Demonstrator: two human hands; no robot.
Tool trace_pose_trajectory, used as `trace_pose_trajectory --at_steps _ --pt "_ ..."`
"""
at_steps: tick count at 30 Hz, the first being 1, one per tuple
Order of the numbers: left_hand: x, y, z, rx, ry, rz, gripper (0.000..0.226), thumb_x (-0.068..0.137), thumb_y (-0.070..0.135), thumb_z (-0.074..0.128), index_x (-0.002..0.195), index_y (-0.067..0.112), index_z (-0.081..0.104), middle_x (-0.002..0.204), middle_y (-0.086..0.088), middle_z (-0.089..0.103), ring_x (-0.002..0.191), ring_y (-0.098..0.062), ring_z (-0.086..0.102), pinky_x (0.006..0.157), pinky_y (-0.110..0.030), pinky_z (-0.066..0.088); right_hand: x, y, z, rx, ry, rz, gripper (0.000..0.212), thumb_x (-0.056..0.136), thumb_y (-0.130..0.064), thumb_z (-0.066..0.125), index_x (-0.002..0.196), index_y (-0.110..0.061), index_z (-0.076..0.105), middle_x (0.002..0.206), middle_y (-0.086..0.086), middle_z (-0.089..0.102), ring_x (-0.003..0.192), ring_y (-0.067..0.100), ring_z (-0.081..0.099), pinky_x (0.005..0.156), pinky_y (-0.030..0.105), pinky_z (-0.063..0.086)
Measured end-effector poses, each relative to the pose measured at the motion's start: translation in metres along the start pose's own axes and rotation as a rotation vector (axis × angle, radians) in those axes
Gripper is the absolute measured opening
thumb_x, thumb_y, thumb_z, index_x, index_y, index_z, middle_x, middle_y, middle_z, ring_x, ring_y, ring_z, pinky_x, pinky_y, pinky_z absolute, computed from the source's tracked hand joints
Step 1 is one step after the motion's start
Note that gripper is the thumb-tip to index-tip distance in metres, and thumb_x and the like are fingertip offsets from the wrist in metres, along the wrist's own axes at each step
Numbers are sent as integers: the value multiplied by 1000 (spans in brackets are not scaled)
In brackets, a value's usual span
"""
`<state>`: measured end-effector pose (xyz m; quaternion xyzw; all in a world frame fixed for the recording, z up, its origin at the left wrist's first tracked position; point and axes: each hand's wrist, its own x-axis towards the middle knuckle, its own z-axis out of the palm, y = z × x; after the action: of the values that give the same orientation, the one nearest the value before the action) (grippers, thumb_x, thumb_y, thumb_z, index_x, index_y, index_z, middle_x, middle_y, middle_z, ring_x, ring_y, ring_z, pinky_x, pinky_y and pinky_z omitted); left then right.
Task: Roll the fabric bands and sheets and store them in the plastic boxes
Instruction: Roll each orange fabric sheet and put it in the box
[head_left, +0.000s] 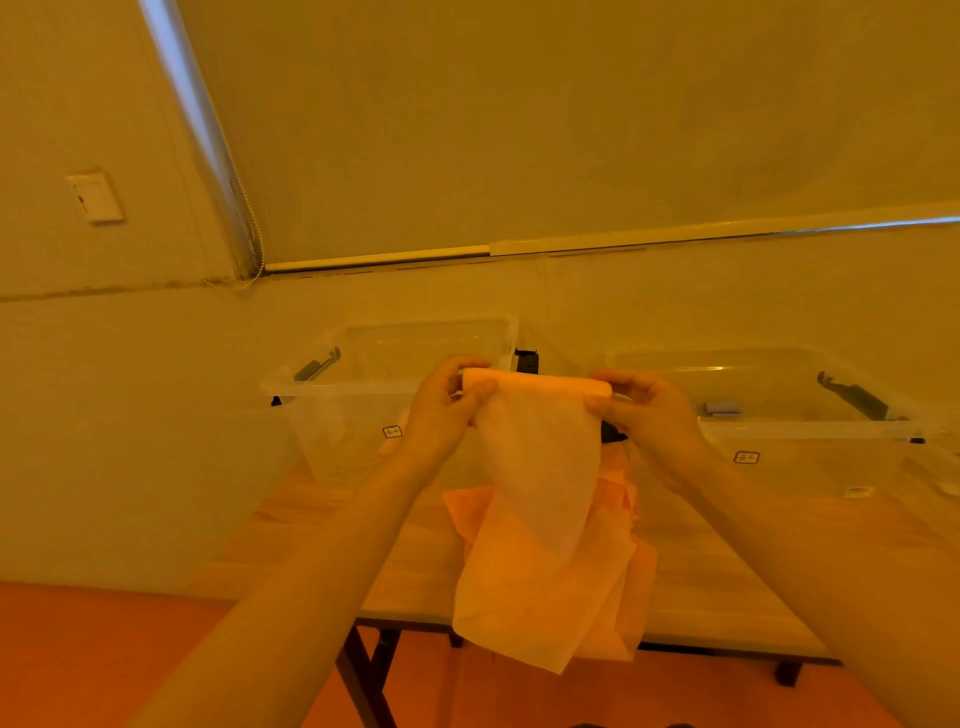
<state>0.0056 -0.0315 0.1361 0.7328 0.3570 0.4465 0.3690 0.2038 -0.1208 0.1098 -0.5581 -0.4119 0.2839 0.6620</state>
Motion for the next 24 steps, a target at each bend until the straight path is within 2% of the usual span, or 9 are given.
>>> trace_pose_trajectory --at_steps 4,8,12,15,17,19,21,24 --pt "14 27 -7 -43 15 40 20 94 21 56 113 20 57 112 -3 63 98 -20 62 77 -35 58 13 -32 -1 47 17 -90 33 82 -4 70 111 -19 64 113 5 66 103 21 64 87 39 56" --pt "24 53 -10 -46 62 95 16 95 22 55 110 22 57 110 -2 62 97 -17 61 73 -25 56 21 -65 -3 68 17 -164 32 83 -3 68 111 -19 63 111 2 65 100 17 64 82 30 57" --pt "30 68 -10 -61 65 91 14 95 23 54 108 21 57 108 -2 62 95 -16 60 69 -22 52 26 -85 -10 68 0 -202 33 83 -4 69 112 -19 63 110 -1 64 98 12 63 74 23 57" --pt "26 65 -7 -33 67 66 12 95 21 54 106 20 58 109 -3 61 99 -19 59 81 -31 54 21 -81 -13 29 -7 -205 31 85 -6 67 111 -21 63 107 -6 62 94 8 62 64 15 55" --pt "19 58 -4 -50 51 44 13 94 18 55 106 20 58 110 -3 62 102 -21 60 86 -36 54 16 -69 -16 16 -20 -176 28 85 -7 66 109 -22 63 105 -6 64 92 8 64 64 15 55" --pt "12 49 -2 -91 29 9 17 94 18 56 111 20 56 111 -2 61 100 -21 61 80 -34 55 10 -54 -18 35 -24 -135 23 87 -11 65 107 -21 65 102 -1 68 89 11 67 69 21 57" --pt "5 39 1 -103 3 -23 18 94 21 56 111 19 56 110 -3 61 93 -18 61 69 -27 53 4 -40 -19 79 -16 -103 18 87 -13 66 104 -17 67 99 3 71 84 11 70 69 22 57" --pt "-1 24 7 -101 -30 -63 14 91 18 60 105 16 59 107 -2 63 91 -16 62 68 -22 51 -3 -20 -22 120 -19 -53 20 87 -11 66 106 -15 67 97 2 71 79 7 70 63 18 54"
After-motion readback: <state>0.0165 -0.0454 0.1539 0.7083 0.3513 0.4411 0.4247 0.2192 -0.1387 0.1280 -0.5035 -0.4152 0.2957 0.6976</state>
